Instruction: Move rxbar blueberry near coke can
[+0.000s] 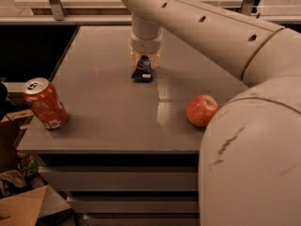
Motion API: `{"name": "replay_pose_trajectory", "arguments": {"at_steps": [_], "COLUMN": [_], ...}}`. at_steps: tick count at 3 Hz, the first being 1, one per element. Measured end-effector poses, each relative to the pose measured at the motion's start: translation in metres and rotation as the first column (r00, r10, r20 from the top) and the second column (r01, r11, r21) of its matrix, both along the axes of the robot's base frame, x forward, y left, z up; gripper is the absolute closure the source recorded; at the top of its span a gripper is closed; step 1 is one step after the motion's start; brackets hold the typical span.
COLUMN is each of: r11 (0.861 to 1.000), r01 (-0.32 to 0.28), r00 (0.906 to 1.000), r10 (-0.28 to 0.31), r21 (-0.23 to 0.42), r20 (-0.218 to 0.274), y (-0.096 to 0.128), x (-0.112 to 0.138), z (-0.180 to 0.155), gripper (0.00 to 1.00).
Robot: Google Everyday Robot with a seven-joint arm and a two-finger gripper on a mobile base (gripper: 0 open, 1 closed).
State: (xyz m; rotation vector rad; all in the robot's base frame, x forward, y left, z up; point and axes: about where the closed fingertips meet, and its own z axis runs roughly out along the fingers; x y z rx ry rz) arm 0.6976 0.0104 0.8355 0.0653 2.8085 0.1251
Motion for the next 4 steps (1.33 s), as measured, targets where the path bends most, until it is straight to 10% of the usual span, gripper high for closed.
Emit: {"name": "replay_pose_trajectory", "arguments": {"at_steps": [4], "r11": [0.985], "r01": [-0.172], "r00": [0.9832], "r10": [0.172], "r21": [0.000], "r20": [-0.062], "y": [0.051], "x": [-0.042], "z": [0.055], "gripper": [1.00]}}
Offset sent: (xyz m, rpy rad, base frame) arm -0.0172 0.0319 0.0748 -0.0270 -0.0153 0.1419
